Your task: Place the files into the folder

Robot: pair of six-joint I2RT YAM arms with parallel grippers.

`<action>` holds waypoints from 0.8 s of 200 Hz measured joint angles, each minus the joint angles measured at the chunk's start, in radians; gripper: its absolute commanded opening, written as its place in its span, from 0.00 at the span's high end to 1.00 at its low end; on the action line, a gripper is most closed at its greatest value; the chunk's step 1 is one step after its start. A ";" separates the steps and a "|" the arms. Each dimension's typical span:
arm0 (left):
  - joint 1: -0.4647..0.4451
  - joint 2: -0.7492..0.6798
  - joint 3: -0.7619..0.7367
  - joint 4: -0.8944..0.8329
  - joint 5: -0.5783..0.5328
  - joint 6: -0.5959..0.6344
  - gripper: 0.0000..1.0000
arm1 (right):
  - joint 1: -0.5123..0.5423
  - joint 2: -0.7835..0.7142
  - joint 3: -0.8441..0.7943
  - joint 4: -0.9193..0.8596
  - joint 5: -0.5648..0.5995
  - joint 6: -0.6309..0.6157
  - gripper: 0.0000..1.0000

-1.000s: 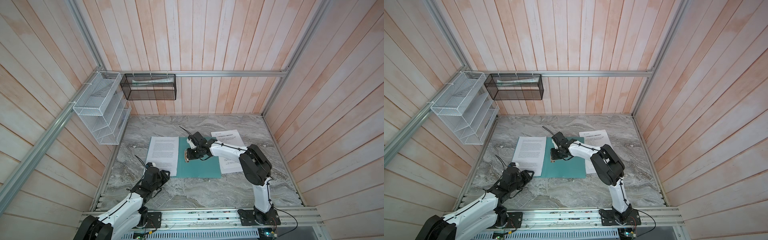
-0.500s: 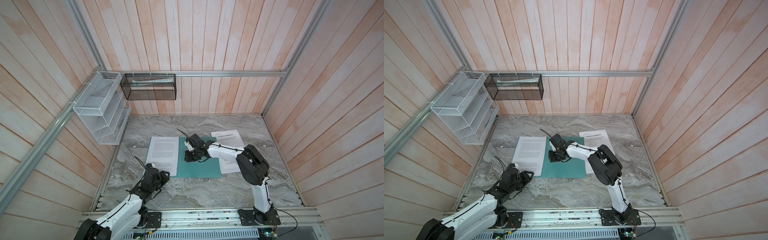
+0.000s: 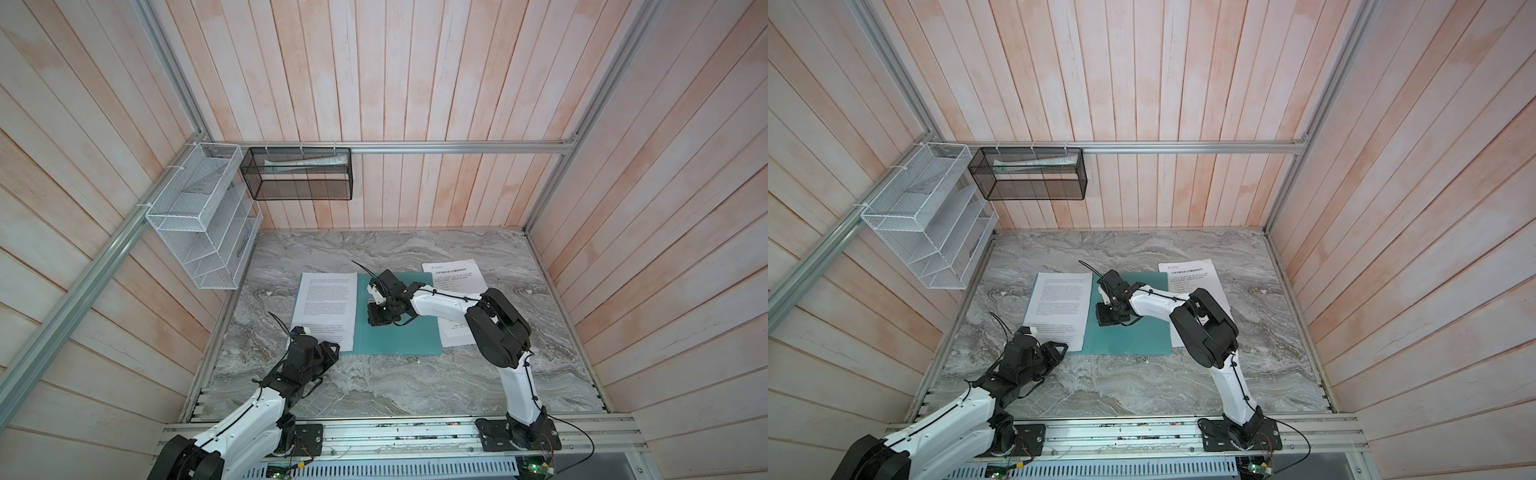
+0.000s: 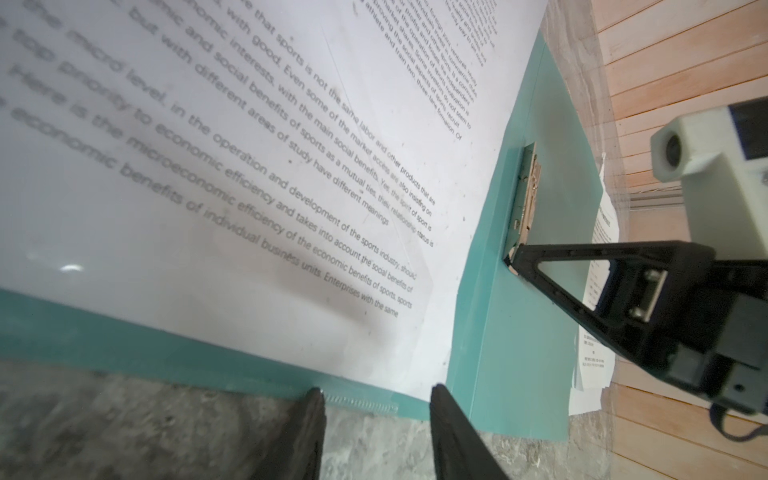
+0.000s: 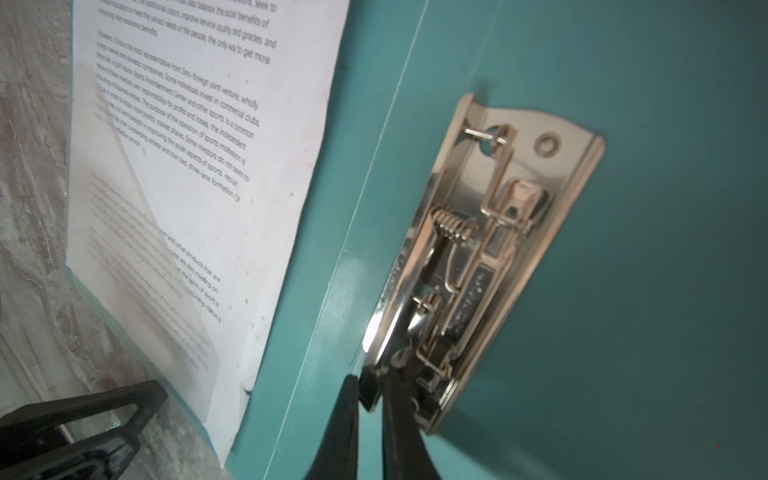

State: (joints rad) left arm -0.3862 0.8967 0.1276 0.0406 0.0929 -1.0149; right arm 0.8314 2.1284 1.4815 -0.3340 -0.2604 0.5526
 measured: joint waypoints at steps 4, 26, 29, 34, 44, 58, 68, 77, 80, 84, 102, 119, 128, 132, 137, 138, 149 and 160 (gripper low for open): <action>0.000 0.000 0.000 0.000 0.000 0.000 0.56 | 0.000 0.000 0.000 0.000 0.000 0.001 0.91; 0.000 -0.007 0.007 -0.016 0.001 0.004 0.52 | 0.000 0.000 0.000 0.001 -0.001 0.001 0.92; 0.000 -0.009 0.010 -0.023 0.002 0.004 0.51 | 0.000 0.000 0.000 0.001 -0.001 0.001 0.92; 0.000 -0.015 0.018 -0.045 0.003 0.011 0.50 | 0.000 0.000 0.000 0.001 -0.002 0.001 0.92; 0.000 -0.035 0.034 -0.094 0.003 0.020 0.48 | 0.000 0.001 0.000 0.002 -0.003 0.001 0.92; 0.000 -0.077 0.062 -0.162 0.004 0.036 0.44 | 0.000 0.002 0.000 0.003 -0.005 0.001 0.92; 0.000 -0.111 0.092 -0.202 0.003 0.049 0.42 | 0.000 0.002 0.000 0.005 -0.007 0.001 0.93; 0.000 -0.130 0.122 -0.224 0.003 0.060 0.41 | -0.001 0.002 0.000 0.008 -0.008 0.001 0.93; 0.000 -0.134 0.132 -0.229 0.003 0.068 0.41 | -0.001 0.002 -0.001 0.008 -0.008 0.001 0.93; 0.000 -0.137 0.146 -0.231 0.003 0.071 0.41 | -0.001 0.002 -0.001 0.010 -0.009 0.001 0.93; 0.002 -0.112 0.200 -0.224 0.003 0.105 0.42 | -0.001 0.002 -0.003 0.014 -0.012 0.002 0.93; 0.004 -0.037 0.223 -0.184 0.007 0.132 0.43 | -0.001 0.002 -0.007 0.021 -0.015 0.002 0.93; 0.007 0.021 0.224 -0.157 0.011 0.143 0.44 | -0.001 0.002 -0.007 0.023 -0.016 0.002 0.93; 0.007 0.047 0.224 -0.147 0.014 0.146 0.45 | -0.001 0.002 -0.007 0.024 -0.017 0.002 0.93; 0.008 0.074 0.224 -0.137 0.016 0.152 0.45 | -0.001 0.002 -0.007 0.024 -0.018 0.002 0.93; 0.009 0.082 0.224 -0.134 0.018 0.153 0.46 | -0.001 0.002 -0.007 0.024 -0.018 0.002 0.93; 0.011 0.137 0.224 -0.110 0.026 0.163 0.47 | -0.002 0.002 -0.008 0.025 -0.021 0.002 0.93; 0.013 0.182 0.224 -0.083 0.032 0.167 0.49 | -0.002 0.002 -0.008 0.025 -0.022 0.001 0.94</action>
State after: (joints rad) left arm -0.3737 1.0782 0.3511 -0.0425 0.1249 -0.8482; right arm 0.8295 2.1304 1.4738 -0.3092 -0.2825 0.5537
